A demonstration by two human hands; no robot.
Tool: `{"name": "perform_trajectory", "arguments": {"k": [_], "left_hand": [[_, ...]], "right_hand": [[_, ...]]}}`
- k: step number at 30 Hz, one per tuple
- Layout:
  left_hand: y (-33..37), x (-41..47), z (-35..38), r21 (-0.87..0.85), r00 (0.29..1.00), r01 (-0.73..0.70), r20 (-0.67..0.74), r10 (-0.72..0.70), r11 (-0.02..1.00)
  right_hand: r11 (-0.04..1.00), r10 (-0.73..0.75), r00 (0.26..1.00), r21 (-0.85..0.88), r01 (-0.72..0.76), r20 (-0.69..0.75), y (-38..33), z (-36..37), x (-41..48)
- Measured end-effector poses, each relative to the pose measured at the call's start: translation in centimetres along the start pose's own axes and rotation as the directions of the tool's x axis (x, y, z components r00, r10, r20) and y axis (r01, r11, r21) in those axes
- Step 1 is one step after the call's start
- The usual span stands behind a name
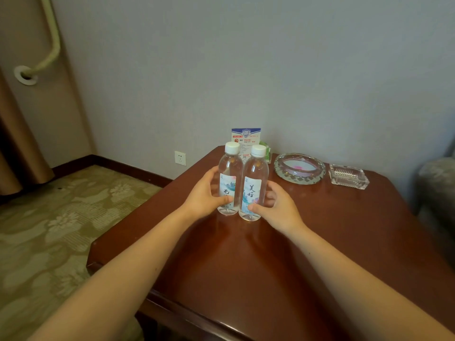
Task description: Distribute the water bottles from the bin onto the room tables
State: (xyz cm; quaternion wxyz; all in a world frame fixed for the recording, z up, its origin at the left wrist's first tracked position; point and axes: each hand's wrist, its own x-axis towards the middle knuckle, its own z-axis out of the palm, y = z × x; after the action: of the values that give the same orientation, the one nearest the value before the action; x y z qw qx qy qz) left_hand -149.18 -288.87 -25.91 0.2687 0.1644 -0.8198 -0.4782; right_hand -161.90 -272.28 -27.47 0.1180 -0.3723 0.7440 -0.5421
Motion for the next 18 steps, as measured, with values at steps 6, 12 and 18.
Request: {"name": "perform_trajectory", "arguments": {"k": [6,12,18], "left_hand": [[-1.8,-0.2,-0.2,-0.002,0.997,0.013,0.079,-0.012,1.0],[-4.1,-1.6,-0.6,0.143,0.985,0.093,0.133,-0.113,0.985],[-2.2,-3.1,-0.9,0.498,0.931,0.154,0.215,-0.294,0.853]], "right_hand": [[0.979,-0.031,0.994,-0.196,0.052,0.108,-0.1,-0.5,-0.6],[0.854,-0.04,0.979,-0.502,0.138,0.201,1.2,-1.3,-1.4],[0.718,0.195,0.953,-0.695,0.022,0.232,0.1,-2.5,-1.7]]}}
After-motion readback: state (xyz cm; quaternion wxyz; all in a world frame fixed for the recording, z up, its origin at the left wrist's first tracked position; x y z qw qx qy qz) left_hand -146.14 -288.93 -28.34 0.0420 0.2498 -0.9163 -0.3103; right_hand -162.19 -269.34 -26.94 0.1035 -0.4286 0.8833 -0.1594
